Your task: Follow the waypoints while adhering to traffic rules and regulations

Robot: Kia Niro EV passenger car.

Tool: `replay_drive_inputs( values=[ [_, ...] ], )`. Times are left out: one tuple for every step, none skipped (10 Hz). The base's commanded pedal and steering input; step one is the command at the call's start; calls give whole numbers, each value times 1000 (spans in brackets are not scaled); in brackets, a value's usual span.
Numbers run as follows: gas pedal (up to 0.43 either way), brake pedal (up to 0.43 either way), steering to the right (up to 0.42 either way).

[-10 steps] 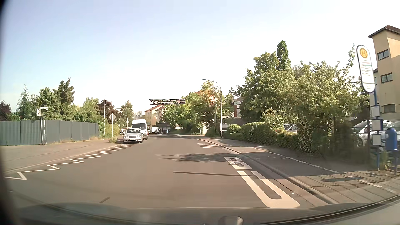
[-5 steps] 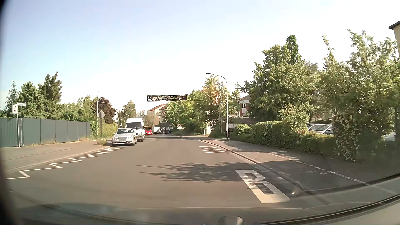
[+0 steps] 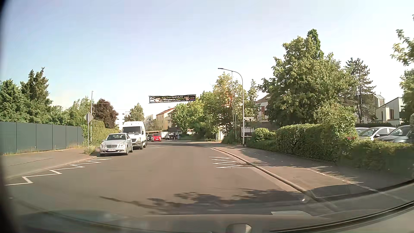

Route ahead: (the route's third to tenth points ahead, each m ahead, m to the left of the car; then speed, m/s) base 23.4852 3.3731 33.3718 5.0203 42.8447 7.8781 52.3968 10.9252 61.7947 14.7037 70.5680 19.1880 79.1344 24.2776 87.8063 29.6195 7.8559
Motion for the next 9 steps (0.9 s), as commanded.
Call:
replay_drive_inputs(
  values=[
    [28,12,-24],
    [28,12,-25],
    [28,12,-26],
    [28,18,-27],
    [28,12,-28],
    [28,12,-28],
    [39,12,-28],
    [39,18,-28],
    [39,18,-28]
  ],
)
